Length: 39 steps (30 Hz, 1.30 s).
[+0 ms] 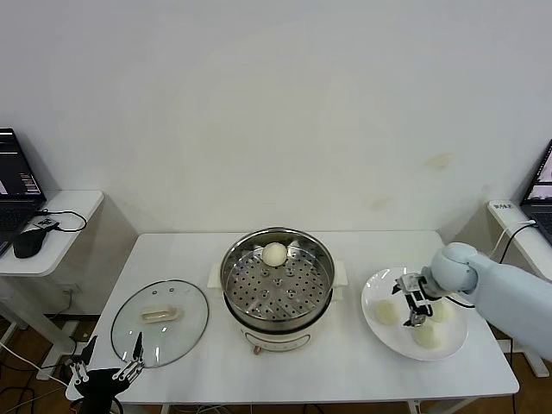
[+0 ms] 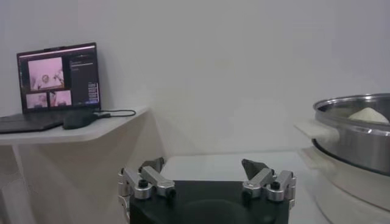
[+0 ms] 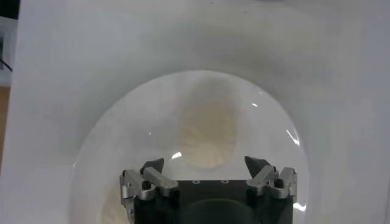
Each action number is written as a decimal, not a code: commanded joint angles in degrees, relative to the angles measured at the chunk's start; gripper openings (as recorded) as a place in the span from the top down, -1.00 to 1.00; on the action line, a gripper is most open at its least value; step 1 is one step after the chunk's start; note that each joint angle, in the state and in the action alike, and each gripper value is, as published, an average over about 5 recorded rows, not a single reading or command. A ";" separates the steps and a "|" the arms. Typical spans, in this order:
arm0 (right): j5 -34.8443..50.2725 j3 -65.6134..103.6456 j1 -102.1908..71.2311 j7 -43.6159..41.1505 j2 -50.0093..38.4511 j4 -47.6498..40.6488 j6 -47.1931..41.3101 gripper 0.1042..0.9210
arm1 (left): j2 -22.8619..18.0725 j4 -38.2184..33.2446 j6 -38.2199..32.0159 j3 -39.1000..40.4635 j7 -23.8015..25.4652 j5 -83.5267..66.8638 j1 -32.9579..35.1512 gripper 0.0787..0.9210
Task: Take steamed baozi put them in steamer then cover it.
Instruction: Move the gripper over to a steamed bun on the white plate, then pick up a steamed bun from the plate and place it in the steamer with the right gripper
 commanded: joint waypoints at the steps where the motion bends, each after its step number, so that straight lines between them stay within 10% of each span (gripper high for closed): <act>1: -0.49 0.77 -1.24 0.38 1.88 -1.17 0.04 -0.76 | 0.02 0.10 0.01 -0.05 0.00 -0.02 -0.02 -0.77; 39: 9.94 -9.87 23.90 -3.33 -4.81 6.16 -2.01 -0.24 | 0.49 -0.52 0.08 0.36 -0.05 -0.14 -0.51 -0.77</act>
